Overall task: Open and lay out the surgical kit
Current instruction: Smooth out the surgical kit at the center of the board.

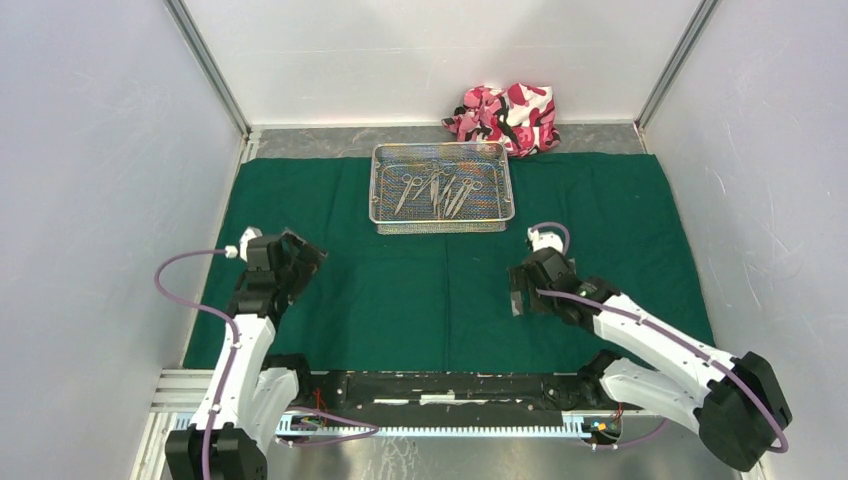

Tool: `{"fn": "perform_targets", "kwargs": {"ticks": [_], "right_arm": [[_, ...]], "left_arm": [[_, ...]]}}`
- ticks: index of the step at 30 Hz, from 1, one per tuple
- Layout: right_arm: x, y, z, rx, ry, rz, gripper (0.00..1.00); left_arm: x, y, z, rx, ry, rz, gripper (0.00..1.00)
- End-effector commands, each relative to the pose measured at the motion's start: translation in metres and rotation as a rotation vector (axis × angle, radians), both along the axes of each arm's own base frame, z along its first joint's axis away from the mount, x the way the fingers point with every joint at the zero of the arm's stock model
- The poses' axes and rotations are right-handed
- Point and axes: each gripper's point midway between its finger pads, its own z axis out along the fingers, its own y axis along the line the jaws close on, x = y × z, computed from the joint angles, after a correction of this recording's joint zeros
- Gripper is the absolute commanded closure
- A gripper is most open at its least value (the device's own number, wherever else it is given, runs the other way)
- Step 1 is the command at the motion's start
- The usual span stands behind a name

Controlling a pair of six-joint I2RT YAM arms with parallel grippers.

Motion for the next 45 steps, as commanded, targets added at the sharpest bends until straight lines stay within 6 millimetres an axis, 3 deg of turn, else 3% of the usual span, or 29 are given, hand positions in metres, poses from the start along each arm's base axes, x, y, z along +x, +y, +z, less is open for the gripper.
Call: {"fn": "perform_targets", "kwargs": {"ticks": [1,5,9,13,20,28,35,39,45], "right_arm": [[0.038,-0.018,0.040,-0.055,-0.109,-0.109,0.02],[0.071,-0.045,0.044,-0.025,-0.110,-0.206,0.02],[0.092,-0.100,0.046,-0.107,-0.104,-0.359,0.02],[0.088,-0.142,0.036,-0.118,-0.068,-0.487,0.02],[0.049,-0.203,0.009,-0.030,-0.046,-0.750,0.02],[0.019,-0.220,-0.017,0.037,-0.050,-0.912,0.02],[0.001,-0.217,-0.030,0.104,-0.033,-0.989,0.02],[0.005,-0.218,-0.012,0.115,-0.080,-0.963,0.02],[0.055,-0.221,0.042,0.095,-0.234,-0.837,0.02]], "left_arm": [[0.035,-0.010,0.057,0.064,-0.181,-0.149,0.00],[0.050,-0.021,0.090,0.127,-0.272,-0.273,0.00],[0.049,-0.042,0.097,0.168,-0.306,-0.396,0.00],[0.042,-0.067,0.090,0.134,-0.328,-0.521,0.00],[0.030,-0.094,0.085,0.193,-0.299,-0.663,0.00],[0.024,-0.098,0.084,0.245,-0.279,-0.675,0.00],[0.023,-0.089,0.087,0.288,-0.266,-0.640,0.00],[0.024,-0.079,0.088,0.325,-0.248,-0.602,0.00],[0.026,-0.078,0.087,0.331,-0.243,-0.595,0.00]]}}
